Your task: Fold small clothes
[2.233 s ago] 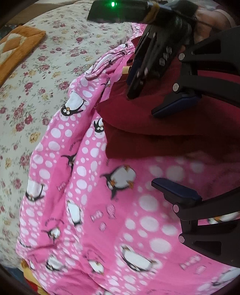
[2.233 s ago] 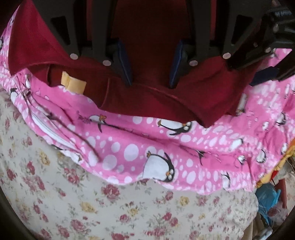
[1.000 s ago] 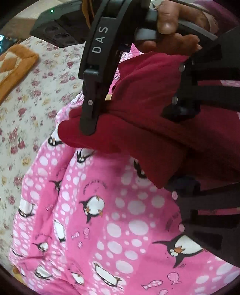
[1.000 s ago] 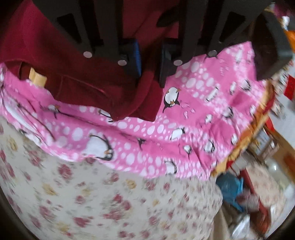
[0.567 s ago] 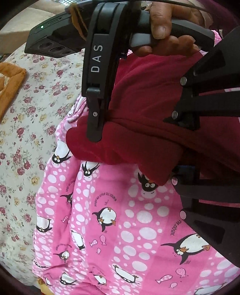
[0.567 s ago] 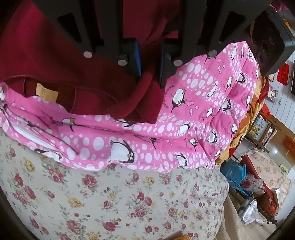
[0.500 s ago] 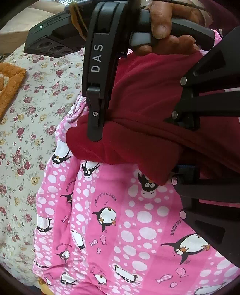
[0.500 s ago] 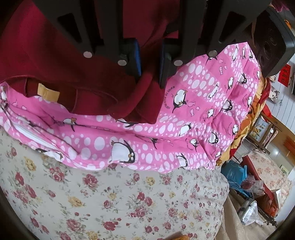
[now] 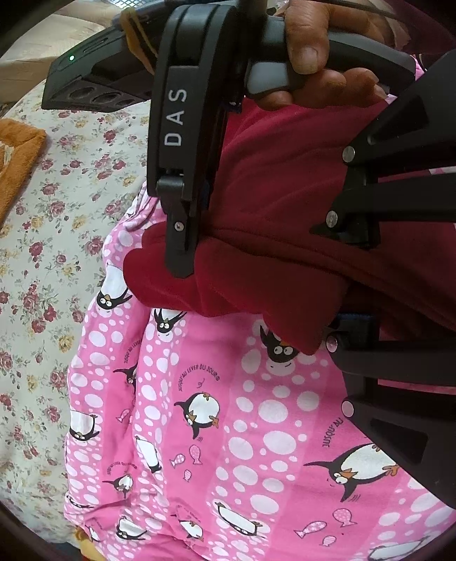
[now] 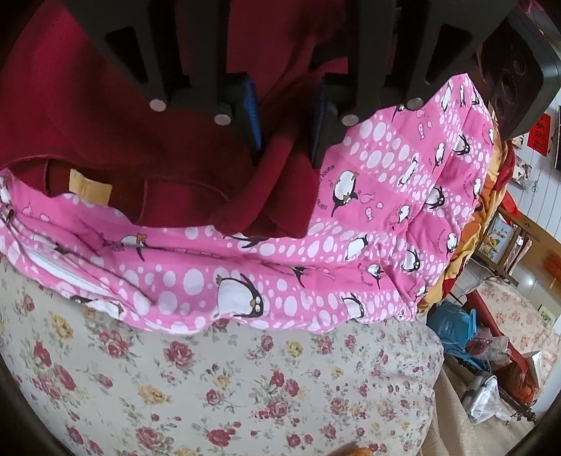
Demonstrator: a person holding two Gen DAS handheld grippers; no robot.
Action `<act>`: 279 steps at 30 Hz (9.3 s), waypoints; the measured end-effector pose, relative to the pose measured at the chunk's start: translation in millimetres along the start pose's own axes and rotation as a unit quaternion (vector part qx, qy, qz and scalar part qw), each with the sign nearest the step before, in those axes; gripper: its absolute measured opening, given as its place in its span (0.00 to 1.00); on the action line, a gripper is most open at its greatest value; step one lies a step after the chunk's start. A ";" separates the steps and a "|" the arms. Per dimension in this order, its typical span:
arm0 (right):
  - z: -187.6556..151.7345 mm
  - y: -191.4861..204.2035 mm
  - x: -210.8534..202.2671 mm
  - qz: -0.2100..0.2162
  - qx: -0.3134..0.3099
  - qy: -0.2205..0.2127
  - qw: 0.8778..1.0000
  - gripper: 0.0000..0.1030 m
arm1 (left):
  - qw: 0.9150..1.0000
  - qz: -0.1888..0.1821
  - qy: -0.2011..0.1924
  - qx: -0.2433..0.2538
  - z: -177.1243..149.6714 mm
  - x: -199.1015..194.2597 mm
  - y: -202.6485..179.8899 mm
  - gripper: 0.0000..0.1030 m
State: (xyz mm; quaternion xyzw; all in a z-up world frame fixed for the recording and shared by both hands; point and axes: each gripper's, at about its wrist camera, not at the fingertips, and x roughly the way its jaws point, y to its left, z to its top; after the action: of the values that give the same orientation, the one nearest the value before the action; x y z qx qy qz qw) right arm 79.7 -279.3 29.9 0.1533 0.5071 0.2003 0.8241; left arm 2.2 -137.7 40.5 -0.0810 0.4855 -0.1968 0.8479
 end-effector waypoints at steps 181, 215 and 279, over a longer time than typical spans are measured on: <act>-154.7 -131.0 -211.3 -0.194 0.019 -0.119 0.973 0.39 | 0.992 0.016 0.014 0.128 -11.3 20.3 -192.8 0.37; -169.9 -176.8 -179.7 -0.184 0.054 -0.093 0.977 0.64 | 0.996 -0.024 0.039 0.083 -0.8 64.6 -169.3 0.63; -279.2 31.2 -231.2 -0.238 -0.082 -0.113 0.961 0.60 | 0.990 0.073 -0.062 0.106 -133.4 -119.4 -116.8 0.61</act>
State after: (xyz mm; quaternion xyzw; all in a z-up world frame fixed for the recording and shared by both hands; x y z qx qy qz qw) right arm -270.0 -350.5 100.7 -0.0185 0.4145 0.0210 0.9096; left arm -195.6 -187.5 104.5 0.0333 0.4132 -0.1791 0.8922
